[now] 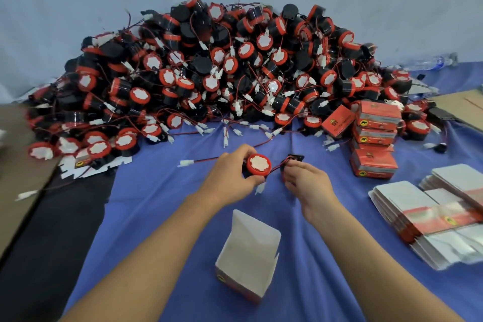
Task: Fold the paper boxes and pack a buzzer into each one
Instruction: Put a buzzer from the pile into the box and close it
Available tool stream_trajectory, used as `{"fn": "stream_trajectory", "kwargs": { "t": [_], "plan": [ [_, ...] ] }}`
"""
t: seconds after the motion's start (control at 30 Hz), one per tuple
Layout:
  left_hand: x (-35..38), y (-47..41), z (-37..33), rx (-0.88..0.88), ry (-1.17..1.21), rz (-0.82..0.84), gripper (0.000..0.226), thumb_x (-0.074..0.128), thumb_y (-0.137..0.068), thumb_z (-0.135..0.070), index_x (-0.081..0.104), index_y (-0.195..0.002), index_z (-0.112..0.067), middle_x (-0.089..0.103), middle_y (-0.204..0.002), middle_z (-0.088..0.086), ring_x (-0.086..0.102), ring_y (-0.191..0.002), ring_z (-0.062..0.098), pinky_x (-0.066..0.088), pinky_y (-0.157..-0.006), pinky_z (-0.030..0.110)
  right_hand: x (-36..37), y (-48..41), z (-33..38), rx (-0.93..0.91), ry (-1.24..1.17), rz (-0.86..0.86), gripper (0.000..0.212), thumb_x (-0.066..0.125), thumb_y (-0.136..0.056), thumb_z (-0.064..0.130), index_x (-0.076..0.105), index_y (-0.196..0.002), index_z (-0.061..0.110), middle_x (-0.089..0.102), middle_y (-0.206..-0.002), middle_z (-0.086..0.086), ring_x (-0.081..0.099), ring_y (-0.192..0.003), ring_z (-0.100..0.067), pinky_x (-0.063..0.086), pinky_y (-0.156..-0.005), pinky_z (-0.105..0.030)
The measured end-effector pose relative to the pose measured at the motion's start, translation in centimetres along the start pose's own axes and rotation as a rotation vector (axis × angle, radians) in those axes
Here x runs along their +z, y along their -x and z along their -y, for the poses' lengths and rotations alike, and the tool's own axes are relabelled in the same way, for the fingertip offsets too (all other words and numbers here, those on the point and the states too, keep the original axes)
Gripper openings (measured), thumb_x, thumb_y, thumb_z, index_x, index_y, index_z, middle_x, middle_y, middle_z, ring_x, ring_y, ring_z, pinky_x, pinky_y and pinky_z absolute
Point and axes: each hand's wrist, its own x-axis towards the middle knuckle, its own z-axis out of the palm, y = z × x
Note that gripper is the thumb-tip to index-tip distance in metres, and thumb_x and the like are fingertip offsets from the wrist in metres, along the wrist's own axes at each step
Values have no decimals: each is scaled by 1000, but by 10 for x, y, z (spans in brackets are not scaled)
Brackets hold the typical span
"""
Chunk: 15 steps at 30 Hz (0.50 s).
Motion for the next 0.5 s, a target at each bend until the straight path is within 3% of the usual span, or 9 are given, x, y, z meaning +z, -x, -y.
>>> {"fn": "stream_trajectory", "kwargs": {
  "t": [0.1, 0.2, 0.27, 0.33, 0.4, 0.43, 0.5],
  "plan": [
    [0, 3, 8, -59, 155, 55, 55, 76, -92, -17, 48, -139, -25, 59, -138, -2, 58, -124, 16, 50, -103, 30, 1, -12, -4, -54, 72, -4, 25, 63, -95, 1, 74, -114, 13, 74, -103, -5, 64, -93, -18, 52, -82, -28],
    [-2, 6, 13, -87, 304, 69, 53, 66, -99, -11, 47, -144, -33, 55, -132, -12, 57, -116, 1, 47, -85, 3, 6, -20, -2, -139, 127, 100, 45, 57, -97, -4, 61, -138, 15, 61, -138, 4, 56, -127, -13, 47, -86, -18],
    [-4, 6, 12, -108, 405, 17, 45, 61, -101, -11, 53, -138, -35, 55, -132, -16, 55, -117, -6, 46, -82, 2, 9, -20, -2, -186, 188, 151, 52, 51, -99, -7, 54, -145, 16, 55, -142, 8, 49, -137, -12, 47, -80, -11],
    [-6, 8, 6, -141, 524, -41, 37, 57, -103, -14, 57, -133, -36, 58, -135, -11, 57, -122, 3, 49, -91, 14, 13, -15, 0, -193, 218, 127, 38, 51, -101, -2, 62, -128, 21, 62, -131, 6, 55, -133, -20, 52, -84, -14],
    [-12, 12, -5, -131, 618, -88, 32, 53, -105, -21, 61, -129, -40, 63, -131, -10, 62, -120, 9, 51, -92, 25, 21, -3, 5, -52, 148, 165, 18, 55, -104, 12, 68, -114, 18, 68, -126, -9, 65, -120, -29, 58, -92, -31],
    [-16, 16, -10, -94, 651, -96, 32, 52, -103, -25, 62, -128, -42, 65, -128, -11, 64, -116, 8, 52, -89, 25, 25, 5, 9, 59, 81, 229, 18, 57, -105, 23, 69, -115, 14, 71, -122, -13, 71, -110, -30, 61, -88, -36],
    [-25, 25, -23, 6, 716, -72, 36, 49, -96, -26, 65, -123, -44, 68, -122, -10, 67, -111, 8, 55, -87, 24, 30, 22, 21, 246, -35, 374, 39, 60, -103, 39, 69, -117, 4, 76, -110, -13, 76, -88, -25, 63, -76, -33]
  ]
}}
